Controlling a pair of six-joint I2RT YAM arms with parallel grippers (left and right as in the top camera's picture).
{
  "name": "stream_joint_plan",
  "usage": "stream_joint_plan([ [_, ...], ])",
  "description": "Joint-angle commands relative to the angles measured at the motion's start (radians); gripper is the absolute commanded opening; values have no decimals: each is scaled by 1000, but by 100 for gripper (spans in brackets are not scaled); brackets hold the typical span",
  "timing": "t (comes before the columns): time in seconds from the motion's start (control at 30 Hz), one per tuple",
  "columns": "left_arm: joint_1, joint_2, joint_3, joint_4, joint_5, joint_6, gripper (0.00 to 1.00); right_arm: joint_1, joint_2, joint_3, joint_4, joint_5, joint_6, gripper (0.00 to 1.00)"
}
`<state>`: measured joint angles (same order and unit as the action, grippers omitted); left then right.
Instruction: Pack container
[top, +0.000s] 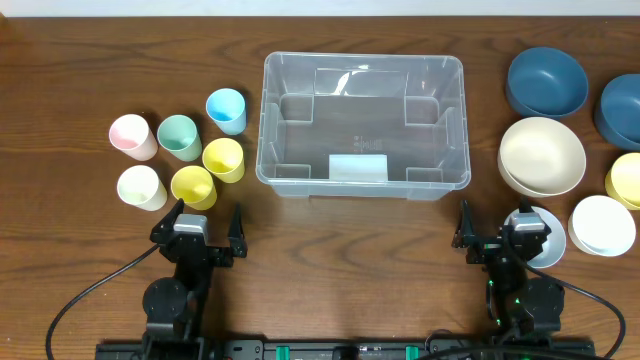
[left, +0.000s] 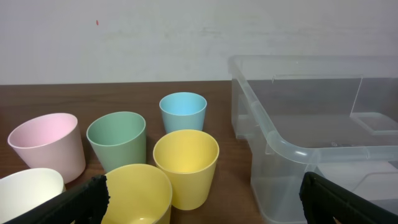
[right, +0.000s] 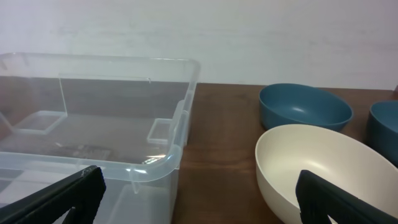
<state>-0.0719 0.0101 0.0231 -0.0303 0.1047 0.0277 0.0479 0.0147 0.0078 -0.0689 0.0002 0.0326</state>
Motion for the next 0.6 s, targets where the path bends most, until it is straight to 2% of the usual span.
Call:
stream_joint_plan([
  [0.0, 6, -6, -19, -32, 12, 13, 98, -8, -8, -2, -3, 18, -19, 99],
  [0.43, 6, -6, -19, -32, 12, 13, 98, -8, -8, -1, 62, 4, -17, 99],
  [0.57, 6, -6, -19, -32, 12, 13, 98, -8, -8, 66, 80, -36, 8, 99],
])
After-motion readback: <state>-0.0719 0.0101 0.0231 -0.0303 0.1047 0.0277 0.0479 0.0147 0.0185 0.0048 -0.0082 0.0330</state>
